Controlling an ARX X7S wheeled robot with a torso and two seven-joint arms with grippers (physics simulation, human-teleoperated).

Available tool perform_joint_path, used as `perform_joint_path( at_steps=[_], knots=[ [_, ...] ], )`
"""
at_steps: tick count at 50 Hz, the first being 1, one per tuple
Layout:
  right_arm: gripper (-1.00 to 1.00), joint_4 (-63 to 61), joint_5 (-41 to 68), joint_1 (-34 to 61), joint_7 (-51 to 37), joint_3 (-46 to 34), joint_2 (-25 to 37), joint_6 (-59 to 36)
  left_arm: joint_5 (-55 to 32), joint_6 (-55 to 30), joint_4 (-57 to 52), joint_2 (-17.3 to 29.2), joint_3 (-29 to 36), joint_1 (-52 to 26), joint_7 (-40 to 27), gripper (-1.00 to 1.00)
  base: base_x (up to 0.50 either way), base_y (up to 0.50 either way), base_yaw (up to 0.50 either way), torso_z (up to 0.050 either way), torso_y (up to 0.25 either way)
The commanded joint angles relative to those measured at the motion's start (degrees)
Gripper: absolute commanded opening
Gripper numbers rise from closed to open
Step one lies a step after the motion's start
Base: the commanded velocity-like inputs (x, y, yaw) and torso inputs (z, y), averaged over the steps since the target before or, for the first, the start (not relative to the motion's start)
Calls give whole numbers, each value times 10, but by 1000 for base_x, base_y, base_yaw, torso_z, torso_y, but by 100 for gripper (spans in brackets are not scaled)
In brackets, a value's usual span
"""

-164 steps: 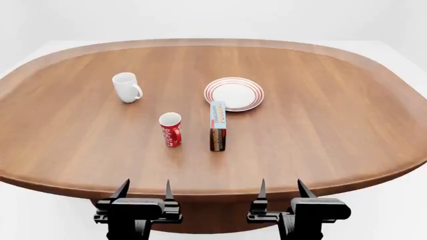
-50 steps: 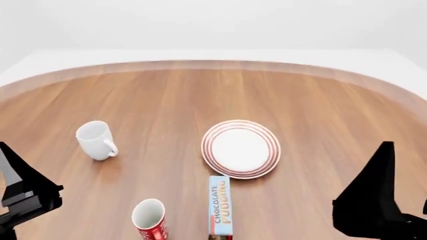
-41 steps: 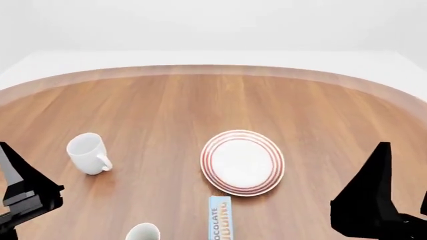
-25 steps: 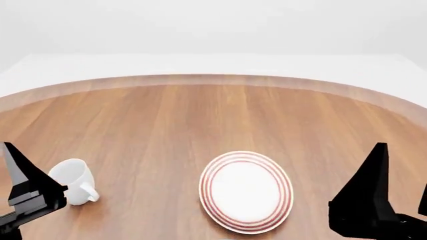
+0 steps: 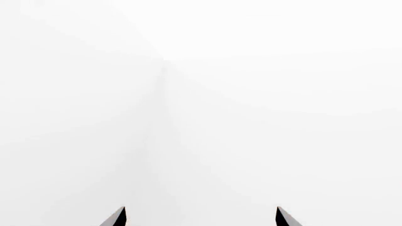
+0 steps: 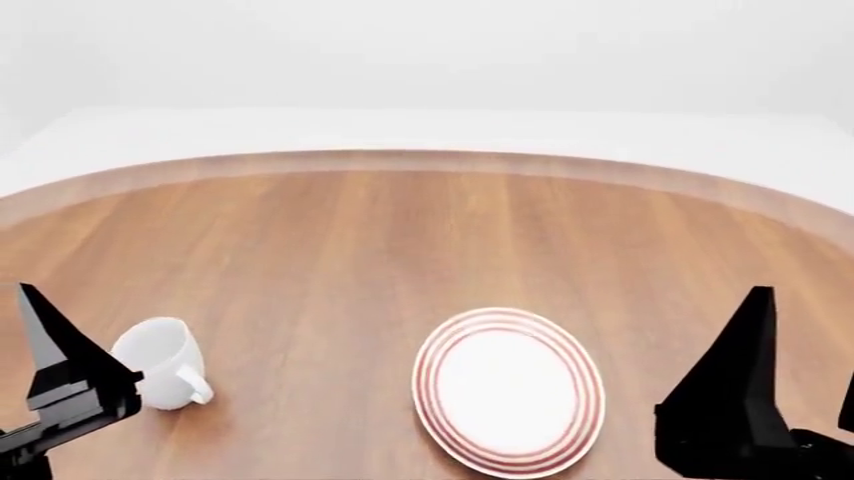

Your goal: Pick up the white mug and put it on the plate, and put the chocolate pudding to the right of the plate.

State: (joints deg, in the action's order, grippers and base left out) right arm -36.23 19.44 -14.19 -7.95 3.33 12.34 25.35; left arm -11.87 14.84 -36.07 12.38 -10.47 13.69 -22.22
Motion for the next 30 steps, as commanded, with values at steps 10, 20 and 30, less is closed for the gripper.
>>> perform_joint_path(
  at_steps=[10,20,30],
  knots=[
    [100,-1,-36,-3,10,1,-9,9,5,-8,0,-3,-7,2,7,100,69,501,0,0,0],
    [100,2,-29,1,-3,7,-7,-1,15,-38,-2,3,5,-3,1,100,23,115,0,0,0],
    [100,3,-31,0,-6,3,-5,3,51,-66,-7,8,17,-6,-9,100,0,0,0,0,-108]
  ],
)
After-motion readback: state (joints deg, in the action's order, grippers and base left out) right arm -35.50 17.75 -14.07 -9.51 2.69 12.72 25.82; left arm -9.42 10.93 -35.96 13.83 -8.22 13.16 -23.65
